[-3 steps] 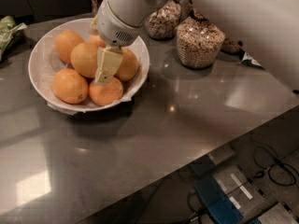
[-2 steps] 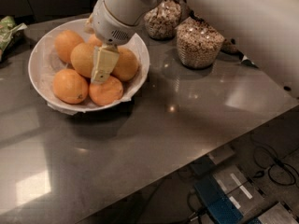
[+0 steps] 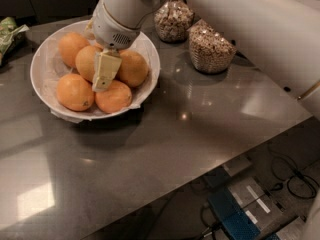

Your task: Pick orange from white bowl

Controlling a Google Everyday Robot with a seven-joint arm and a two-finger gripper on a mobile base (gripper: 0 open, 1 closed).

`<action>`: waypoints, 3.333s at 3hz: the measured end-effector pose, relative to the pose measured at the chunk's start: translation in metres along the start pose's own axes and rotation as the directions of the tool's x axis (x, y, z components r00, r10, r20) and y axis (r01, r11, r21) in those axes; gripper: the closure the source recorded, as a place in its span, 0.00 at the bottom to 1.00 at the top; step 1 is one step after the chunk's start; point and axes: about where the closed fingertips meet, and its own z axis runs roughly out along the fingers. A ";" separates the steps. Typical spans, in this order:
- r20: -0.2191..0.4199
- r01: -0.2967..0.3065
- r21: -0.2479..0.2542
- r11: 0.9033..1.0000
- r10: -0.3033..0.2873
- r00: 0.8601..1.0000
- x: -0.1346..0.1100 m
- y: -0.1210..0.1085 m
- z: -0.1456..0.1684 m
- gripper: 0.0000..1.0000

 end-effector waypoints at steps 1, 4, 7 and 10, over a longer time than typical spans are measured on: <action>0.002 -0.002 -0.010 1.000 0.002 1.000 0.000 0.000 0.004 0.19; 0.014 -0.020 -0.035 0.999 0.021 1.000 0.006 0.002 0.014 0.21; 0.015 -0.022 -0.039 0.999 0.023 1.000 0.008 0.003 0.015 0.87; 0.045 -0.025 -0.047 0.999 0.027 0.999 0.010 -0.002 0.015 1.00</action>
Offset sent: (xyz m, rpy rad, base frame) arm 0.0063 0.0020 -0.0140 0.0023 0.0453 0.0084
